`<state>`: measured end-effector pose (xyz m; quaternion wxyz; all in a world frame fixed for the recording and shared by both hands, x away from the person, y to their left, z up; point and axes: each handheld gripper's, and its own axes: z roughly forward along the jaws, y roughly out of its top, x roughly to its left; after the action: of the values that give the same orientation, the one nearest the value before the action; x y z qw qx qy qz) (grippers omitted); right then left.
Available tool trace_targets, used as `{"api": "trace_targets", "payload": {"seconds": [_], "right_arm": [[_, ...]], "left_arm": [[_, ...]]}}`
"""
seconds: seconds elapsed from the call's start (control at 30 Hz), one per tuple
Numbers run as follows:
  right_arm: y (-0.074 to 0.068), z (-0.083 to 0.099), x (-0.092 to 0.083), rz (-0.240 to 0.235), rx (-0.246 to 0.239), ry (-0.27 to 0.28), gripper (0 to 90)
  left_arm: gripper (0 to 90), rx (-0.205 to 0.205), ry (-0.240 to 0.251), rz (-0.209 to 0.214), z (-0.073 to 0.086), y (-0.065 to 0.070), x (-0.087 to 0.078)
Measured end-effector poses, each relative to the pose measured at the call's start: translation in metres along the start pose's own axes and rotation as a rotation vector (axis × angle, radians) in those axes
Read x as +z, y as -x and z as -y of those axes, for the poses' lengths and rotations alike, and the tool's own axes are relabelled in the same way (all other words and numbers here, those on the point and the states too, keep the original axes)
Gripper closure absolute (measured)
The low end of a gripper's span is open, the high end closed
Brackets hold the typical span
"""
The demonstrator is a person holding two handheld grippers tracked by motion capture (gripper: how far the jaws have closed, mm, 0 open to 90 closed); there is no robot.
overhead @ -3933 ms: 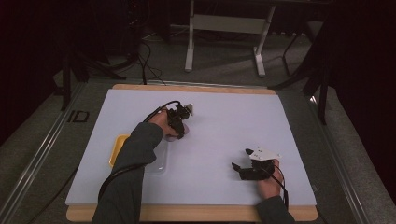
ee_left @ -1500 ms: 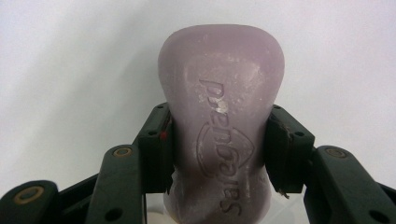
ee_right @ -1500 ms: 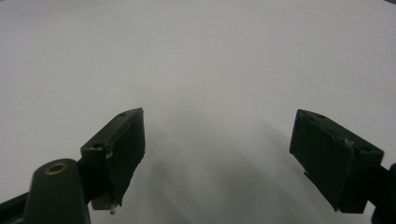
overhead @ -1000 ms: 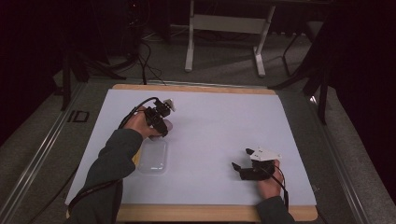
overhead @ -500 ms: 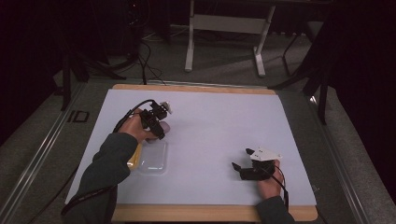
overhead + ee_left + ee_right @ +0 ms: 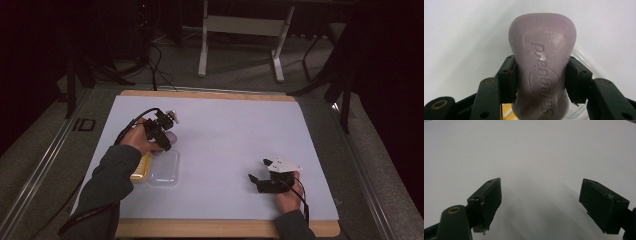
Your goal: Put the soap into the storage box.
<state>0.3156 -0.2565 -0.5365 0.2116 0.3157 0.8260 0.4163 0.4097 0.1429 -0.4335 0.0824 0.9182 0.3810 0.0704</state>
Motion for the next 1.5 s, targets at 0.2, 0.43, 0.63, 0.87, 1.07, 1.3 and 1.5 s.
{"api": "trace_targets", "payload": {"seconds": [0.2, 0.43, 0.63, 0.87, 1.07, 1.3, 1.5], "right_arm": [[0.000, 0.000, 0.000, 0.001, -0.001, 0.002, 17.7], [0.000, 0.000, 0.000, 0.002, -0.001, 0.003, 17.7], [0.000, 0.000, 0.000, 0.003, -0.001, 0.004, 17.7], [0.000, 0.000, 0.000, 0.003, -0.002, 0.005, 17.7], [0.000, 0.000, 0.000, 0.003, -0.002, 0.005, 17.7], [0.000, 0.000, 0.000, 0.003, -0.001, 0.006, 17.7], [0.000, 0.000, 0.000, 0.002, -0.001, 0.004, 17.7]], "left_arm": [[49.8, 0.001, -0.003, -0.007, 0.007, -0.002, -0.002], [49.8, -0.003, -0.001, -0.011, 0.016, -0.006, -0.005], [49.8, -0.008, -0.003, -0.011, 0.022, -0.007, -0.006], [49.8, -0.020, -0.005, -0.006, 0.028, -0.006, -0.005], [49.8, -0.032, -0.008, -0.009, 0.031, -0.007, -0.005], [49.8, -0.040, -0.016, -0.006, 0.034, -0.007, -0.005], [49.8, -0.054, -0.018, -0.006, 0.042, -0.007, -0.004]]}}
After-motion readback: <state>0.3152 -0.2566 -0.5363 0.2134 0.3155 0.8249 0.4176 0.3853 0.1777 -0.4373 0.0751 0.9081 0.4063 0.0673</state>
